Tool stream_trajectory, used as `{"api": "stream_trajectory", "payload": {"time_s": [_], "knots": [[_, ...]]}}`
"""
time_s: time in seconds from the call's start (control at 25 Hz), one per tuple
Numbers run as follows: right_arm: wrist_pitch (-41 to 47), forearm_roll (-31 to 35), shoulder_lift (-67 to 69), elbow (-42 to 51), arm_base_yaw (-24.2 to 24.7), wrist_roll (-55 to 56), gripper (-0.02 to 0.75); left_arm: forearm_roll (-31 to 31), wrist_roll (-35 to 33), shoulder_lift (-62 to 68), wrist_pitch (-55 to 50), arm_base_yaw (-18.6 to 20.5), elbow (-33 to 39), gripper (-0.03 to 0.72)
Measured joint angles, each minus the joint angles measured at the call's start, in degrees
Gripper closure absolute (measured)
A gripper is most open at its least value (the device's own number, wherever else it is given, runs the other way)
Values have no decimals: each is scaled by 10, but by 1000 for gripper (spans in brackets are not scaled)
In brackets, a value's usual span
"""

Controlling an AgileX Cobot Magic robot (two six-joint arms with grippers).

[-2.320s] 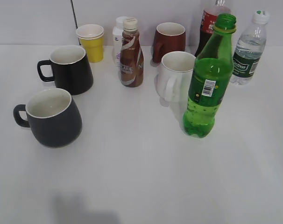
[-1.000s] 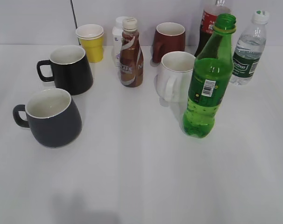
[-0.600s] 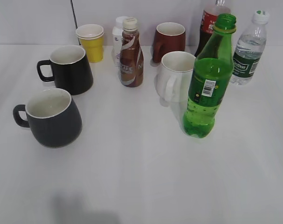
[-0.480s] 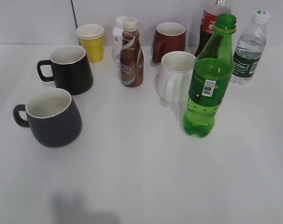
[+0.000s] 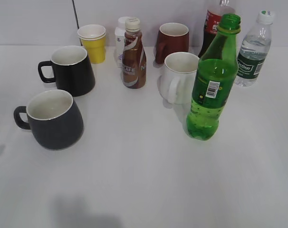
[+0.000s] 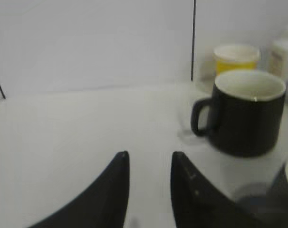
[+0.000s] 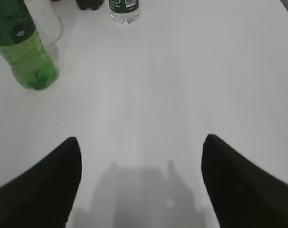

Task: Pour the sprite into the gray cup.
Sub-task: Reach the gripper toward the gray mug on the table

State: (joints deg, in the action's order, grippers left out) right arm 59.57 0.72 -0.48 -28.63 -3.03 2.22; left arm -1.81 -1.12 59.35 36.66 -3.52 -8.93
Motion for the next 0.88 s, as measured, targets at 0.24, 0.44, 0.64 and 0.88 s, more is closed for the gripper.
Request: {"api": "stream_trajectory", "payload": {"time_s": [0.24, 0.44, 0.64, 0.88], "knots": [[0, 6, 0, 0, 0, 0, 149, -82, 0, 103, 70, -26, 14, 442], [0, 6, 0, 0, 0, 0, 149, -94, 0, 196, 130, -33, 15, 413], [0, 6, 0, 0, 0, 0, 149, -95, 0, 282, 194, -33, 14, 358], [0, 6, 0, 0, 0, 0, 149, -100, -6, 344, 237, -33, -4, 347]]}}
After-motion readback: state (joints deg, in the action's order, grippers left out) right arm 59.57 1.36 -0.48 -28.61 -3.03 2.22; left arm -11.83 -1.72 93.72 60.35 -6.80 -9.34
